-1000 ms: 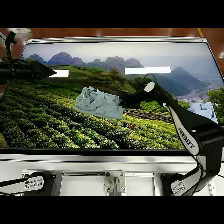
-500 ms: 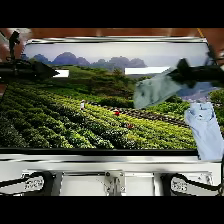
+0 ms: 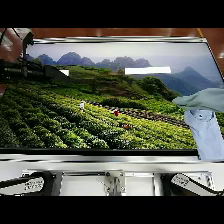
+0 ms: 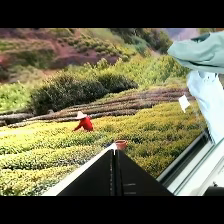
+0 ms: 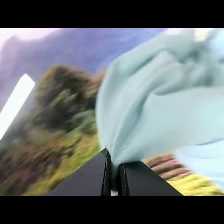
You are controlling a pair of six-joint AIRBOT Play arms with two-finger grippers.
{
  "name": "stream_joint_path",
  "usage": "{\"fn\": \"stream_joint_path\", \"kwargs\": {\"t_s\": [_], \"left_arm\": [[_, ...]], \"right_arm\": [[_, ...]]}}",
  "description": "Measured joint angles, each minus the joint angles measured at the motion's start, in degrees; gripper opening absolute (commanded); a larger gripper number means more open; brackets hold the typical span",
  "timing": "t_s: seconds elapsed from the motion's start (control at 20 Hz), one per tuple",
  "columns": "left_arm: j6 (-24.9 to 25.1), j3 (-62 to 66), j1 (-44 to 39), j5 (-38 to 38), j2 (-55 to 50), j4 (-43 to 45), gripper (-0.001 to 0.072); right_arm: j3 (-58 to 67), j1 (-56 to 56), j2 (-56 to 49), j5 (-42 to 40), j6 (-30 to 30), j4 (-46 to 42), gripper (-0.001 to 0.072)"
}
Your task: Fold the shirts.
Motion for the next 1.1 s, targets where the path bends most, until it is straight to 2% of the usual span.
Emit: {"fn": "stream_joint_path", "kwargs": {"t_s": [0.4, 0.75, 0.8, 0.85, 0.9, 0.95, 1.1], "left_arm": [[0.00, 0.00, -2.97, -1.31, 0.00, 0.00, 0.0035], [-0.02, 0.00, -6.75, -1.44, 0.00, -0.02, 0.0035], [-0.02, 0.00, -7.13, -1.44, 0.00, -0.02, 0.0035], [-0.02, 0.02, -7.48, -1.44, 0.00, 0.00, 0.0035], [-0.02, 0.00, -7.69, -1.44, 0.00, -0.02, 0.0035], [-0.11, 0.02, -7.85, -1.44, 0.00, -0.02, 0.0035], [-0.39, 0.02, -8.11, -1.44, 0.00, -0.02, 0.0034]], "right_arm": [[-1.99, -11.85, 0.22, 3.52, -1.88, -14.32, 0.0063], [-18.73, -15.74, 0.24, 4.44, -1.81, -18.58, 0.0067], [-20.98, -15.89, 0.24, 3.67, -1.18, -18.93, 0.0110], [-22.73, -16.00, 0.24, 3.21, -0.61, -19.23, 0.0248], [-24.09, -16.06, 0.24, 2.58, -0.28, -19.56, 0.0490], [-25.03, -16.15, 0.31, 2.56, -0.02, -19.85, 0.0634], [-24.96, -16.24, 1.27, 2.56, -1.31, -20.87, 0.0633]]}}
